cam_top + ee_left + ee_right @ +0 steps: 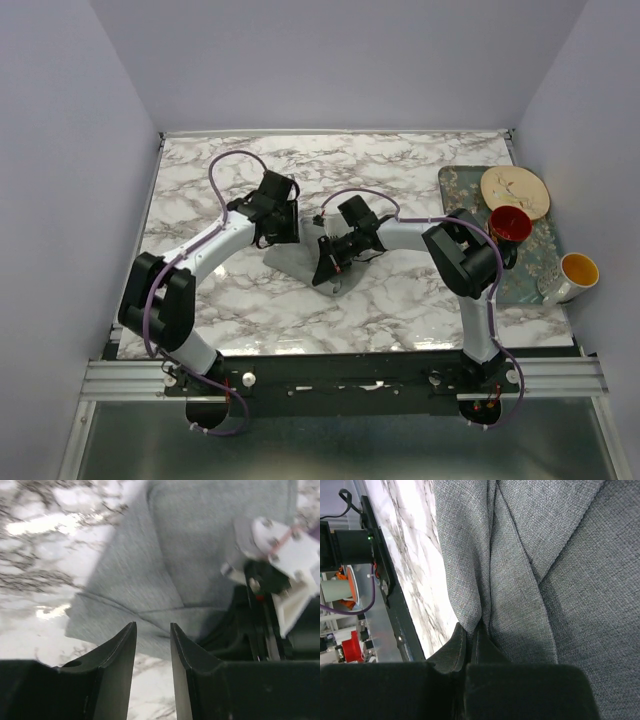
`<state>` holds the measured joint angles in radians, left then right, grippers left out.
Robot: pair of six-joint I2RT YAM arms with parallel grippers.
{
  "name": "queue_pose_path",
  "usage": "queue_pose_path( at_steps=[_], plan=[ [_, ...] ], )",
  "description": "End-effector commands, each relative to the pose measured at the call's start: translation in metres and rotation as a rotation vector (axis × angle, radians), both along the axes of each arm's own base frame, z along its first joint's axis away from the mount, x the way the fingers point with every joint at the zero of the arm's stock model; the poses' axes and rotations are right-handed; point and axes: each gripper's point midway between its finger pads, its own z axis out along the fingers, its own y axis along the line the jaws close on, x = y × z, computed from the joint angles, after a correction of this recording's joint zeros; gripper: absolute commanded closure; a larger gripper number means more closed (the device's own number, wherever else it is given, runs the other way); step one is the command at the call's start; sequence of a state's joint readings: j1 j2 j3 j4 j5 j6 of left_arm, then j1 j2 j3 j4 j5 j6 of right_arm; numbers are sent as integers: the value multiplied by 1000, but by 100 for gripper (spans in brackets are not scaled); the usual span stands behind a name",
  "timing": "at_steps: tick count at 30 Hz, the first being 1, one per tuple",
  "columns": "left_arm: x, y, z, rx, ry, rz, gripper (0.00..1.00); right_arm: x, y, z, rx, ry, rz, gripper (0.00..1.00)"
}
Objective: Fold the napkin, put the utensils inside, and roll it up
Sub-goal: Roll the napkin with the utensil
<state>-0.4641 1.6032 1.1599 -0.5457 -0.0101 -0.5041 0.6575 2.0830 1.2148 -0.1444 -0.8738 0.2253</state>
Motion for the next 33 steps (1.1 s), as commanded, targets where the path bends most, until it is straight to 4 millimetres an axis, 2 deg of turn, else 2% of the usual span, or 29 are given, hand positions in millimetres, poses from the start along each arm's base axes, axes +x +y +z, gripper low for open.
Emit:
queue_pose_path(
  at_steps=[1, 2, 3, 5, 6, 8, 9, 11, 12, 15, 19, 27, 33],
  plan=[
    [-42, -24, -4, -193, 67, -72, 60, -9, -24, -43, -162, 6, -11, 99],
    [-45, -34, 1, -267, 72, -69, 60, -9, -23, -43, -160, 5, -10, 99],
    [-54, -33, -6, -284, 98, -58, 60, -8, -24, -45, -163, 0, -10, 99],
    [-59, -37, 1, -333, 91, -32, 58, -10, -24, -47, -163, 6, -9, 99],
    [-64, -34, -4, -340, 113, 18, 54, -10, -25, -49, -168, 8, -11, 99],
    [-64, -29, 4, -364, 79, 87, 50, -9, -27, -52, -171, -1, -21, 99],
    [-69, -23, -6, -376, 108, 182, 45, -9, -27, -52, -169, -1, -27, 100],
    [-75, -14, -12, -386, 127, 299, 38, -7, -23, -49, -147, -16, -36, 100],
    [-81, -6, -24, -372, 155, 362, 34, -9, -25, -52, -150, -6, -41, 99],
    [-89, 1, -42, -368, 230, 509, 34, -11, -25, -53, -143, -4, -45, 99],
    [-82, -1, -53, -396, 240, 587, 34, -10, -24, -54, -129, -14, -45, 99],
    [-62, 3, -55, -461, 176, 733, 34, -12, -23, -50, -115, -24, -31, 99],
    [-64, 8, -71, -437, 212, 814, 35, -12, -21, -46, -95, -23, -23, 100]
  ],
)
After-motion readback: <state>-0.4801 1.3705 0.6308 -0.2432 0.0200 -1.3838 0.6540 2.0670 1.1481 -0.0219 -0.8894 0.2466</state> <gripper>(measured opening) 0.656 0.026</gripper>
